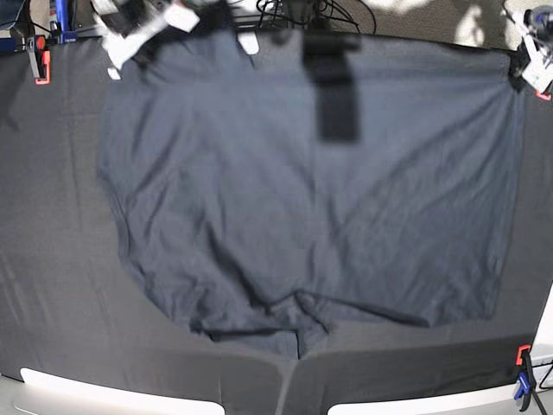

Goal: Layout the t-shirt on the table in an organized manner, then fold the t-shirt properly
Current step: 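Lift the collar edge with both grippers and fold it over the shirt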

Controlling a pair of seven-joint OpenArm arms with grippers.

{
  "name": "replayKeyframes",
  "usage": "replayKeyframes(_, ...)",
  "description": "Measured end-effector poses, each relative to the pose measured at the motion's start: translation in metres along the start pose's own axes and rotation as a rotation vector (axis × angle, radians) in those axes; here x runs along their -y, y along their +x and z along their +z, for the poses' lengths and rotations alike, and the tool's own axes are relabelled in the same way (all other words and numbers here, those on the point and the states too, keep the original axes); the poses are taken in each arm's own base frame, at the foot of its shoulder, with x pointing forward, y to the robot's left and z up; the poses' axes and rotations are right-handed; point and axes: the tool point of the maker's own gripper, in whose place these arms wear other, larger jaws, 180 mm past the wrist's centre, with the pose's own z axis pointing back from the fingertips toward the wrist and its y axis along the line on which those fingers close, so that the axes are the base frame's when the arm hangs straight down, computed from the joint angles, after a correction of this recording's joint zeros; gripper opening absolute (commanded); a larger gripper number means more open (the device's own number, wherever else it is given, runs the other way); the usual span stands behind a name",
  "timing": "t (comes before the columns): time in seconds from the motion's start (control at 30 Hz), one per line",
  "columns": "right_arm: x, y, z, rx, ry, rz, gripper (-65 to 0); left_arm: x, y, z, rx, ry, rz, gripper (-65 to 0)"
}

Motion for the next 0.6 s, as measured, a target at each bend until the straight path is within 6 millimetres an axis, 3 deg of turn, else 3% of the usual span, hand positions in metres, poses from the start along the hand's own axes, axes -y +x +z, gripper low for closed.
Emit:
replayKeyframes(0.17, -0.020, -0.002, 0.015, -0.013, 0.035, 0.020, -65.0, 0.012, -0.004, 0.008, -0.019, -0.027, -0.023, -65.0)
replayKeyframes(0.3, -0.022, -0.005, 0.021, -0.028, 0.018, 0.034, -65.0, 0.022, 0.004, 0.016, -0.013, -0.049, -0.057, -65.0)
replayKeyframes(0.47, 0.000, -0.013, 0.017, -0.053, -0.075, -0.038, -65.0, -0.001, 0.020, 0.023, 0.032, 0.019, -0.051, -65.0)
replayKeyframes(0.6, 0.024, -0.032, 0.003, -0.090, -0.115, -0.155, -65.0, -0.039, 0.032, 0.035, 0.097, 0.140, 0.032, -65.0)
